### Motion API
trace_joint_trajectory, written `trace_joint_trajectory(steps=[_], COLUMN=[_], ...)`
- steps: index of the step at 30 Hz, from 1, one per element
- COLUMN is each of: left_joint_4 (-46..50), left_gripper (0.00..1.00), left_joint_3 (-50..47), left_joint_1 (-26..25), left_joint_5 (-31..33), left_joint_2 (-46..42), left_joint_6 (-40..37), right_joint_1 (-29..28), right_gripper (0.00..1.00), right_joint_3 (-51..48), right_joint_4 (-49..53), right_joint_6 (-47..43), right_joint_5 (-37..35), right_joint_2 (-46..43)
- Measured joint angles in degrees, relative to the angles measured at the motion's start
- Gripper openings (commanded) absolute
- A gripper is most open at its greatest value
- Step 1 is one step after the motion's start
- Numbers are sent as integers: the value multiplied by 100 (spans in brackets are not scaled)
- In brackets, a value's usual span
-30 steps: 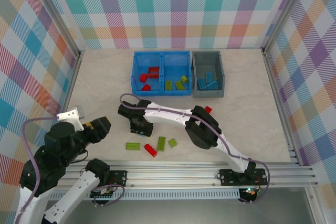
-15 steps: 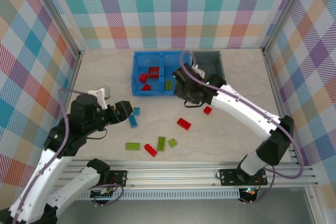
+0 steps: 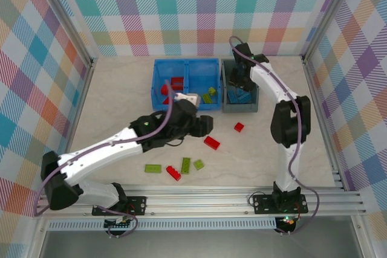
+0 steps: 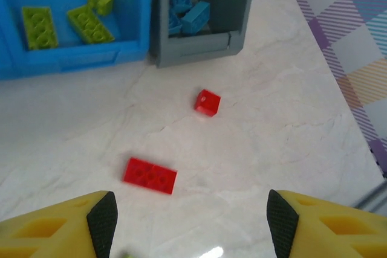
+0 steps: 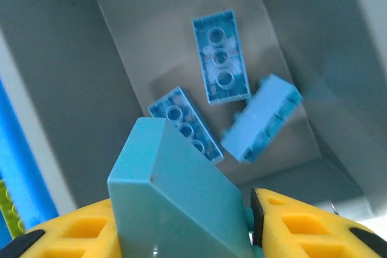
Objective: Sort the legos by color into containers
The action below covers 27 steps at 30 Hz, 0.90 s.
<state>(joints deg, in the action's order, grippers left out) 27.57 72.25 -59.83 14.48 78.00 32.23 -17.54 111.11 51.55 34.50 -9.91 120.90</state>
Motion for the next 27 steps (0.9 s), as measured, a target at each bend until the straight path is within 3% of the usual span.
trace_joint_trajectory(steps=[5,11,23,27], left_joint_4=[-227,-256,-179,-168], left_gripper=[69,70,70,69], left_joint_3=[1276,2341,2461,2247], left_joint_1=[-640,-791,-791,-791], left_joint_5=[715,1060,1126,1143], left_joint_2=[1075,2179,2640,2514], left_joint_6=[-439,-750,-804,-750], right_joint_1=[225,452,562,562], right_gripper=[41,42,65,65], right_joint_3=[1029,1825,2245,2247], right_joint_4=[155,428,734,734], right_joint_6=[-229,-310,-393,-415], right_joint_5=[431,791,1099,1132], right_joint_2=[826,1482,2035,1956])
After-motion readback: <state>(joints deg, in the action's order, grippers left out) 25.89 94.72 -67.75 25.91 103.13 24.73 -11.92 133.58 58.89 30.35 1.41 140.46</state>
